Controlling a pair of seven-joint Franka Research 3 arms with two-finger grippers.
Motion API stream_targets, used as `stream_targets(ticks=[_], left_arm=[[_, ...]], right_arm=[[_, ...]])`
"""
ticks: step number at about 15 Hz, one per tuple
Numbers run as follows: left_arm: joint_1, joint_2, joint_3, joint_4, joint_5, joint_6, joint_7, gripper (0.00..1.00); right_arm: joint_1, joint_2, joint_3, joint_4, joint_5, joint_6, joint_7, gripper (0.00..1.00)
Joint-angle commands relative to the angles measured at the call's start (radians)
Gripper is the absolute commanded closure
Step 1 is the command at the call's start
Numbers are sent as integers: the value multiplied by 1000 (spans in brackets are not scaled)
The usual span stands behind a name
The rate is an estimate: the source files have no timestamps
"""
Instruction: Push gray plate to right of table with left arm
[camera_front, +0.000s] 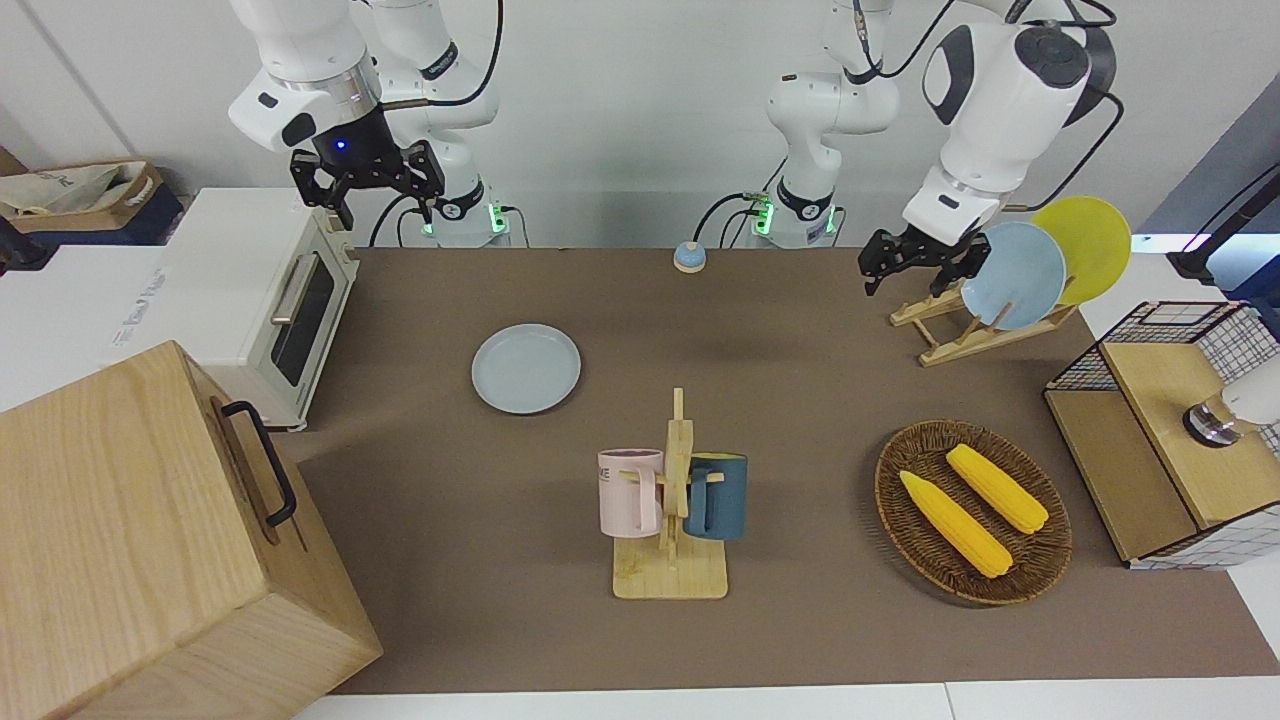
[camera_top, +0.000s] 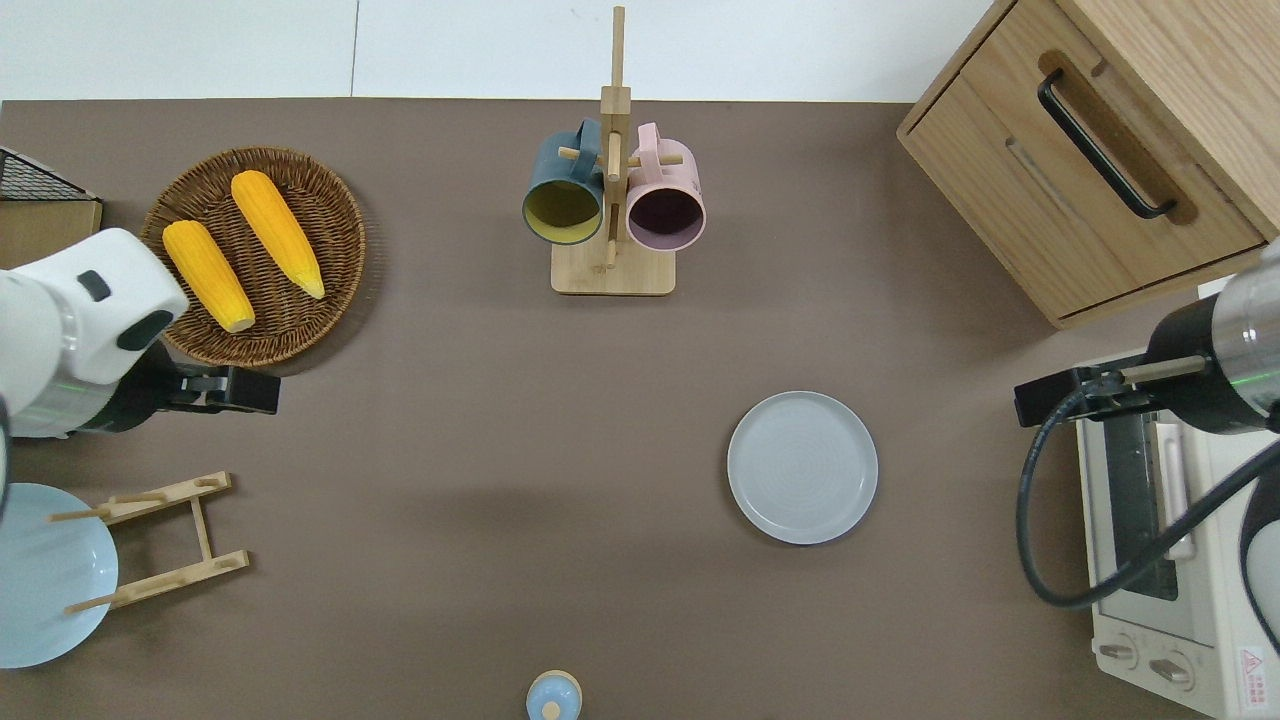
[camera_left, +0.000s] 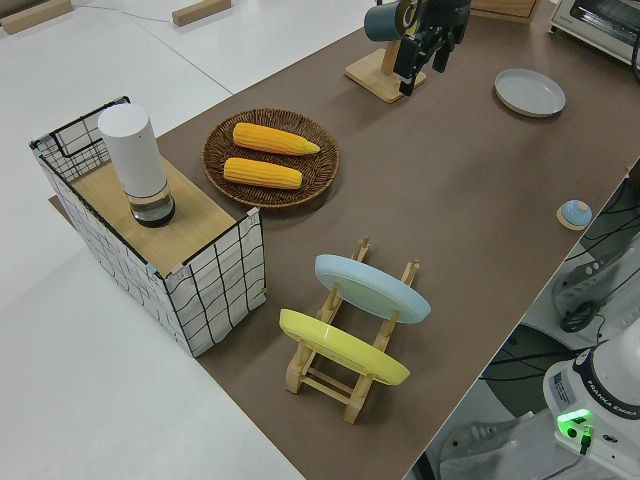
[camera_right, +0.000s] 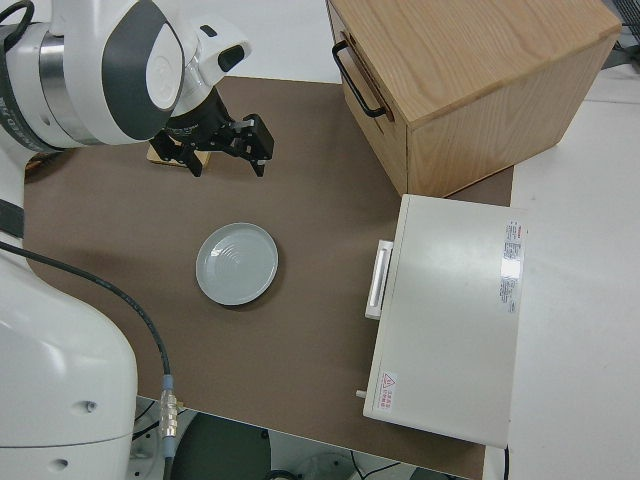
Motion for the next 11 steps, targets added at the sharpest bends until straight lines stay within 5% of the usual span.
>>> stream_targets(ticks=[1, 7, 11], left_arm=[[4, 12, 53, 93, 11, -77, 89, 9], [4, 12, 121, 133, 22, -124, 191, 7], [4, 12, 126, 133, 17, -126, 213, 7]], right_arm=[[-11, -8, 6, 1, 8, -12, -3, 17], [-11, -8, 6, 1, 8, -12, -3, 17], [-11, -8, 4, -1, 8, -12, -1, 17]])
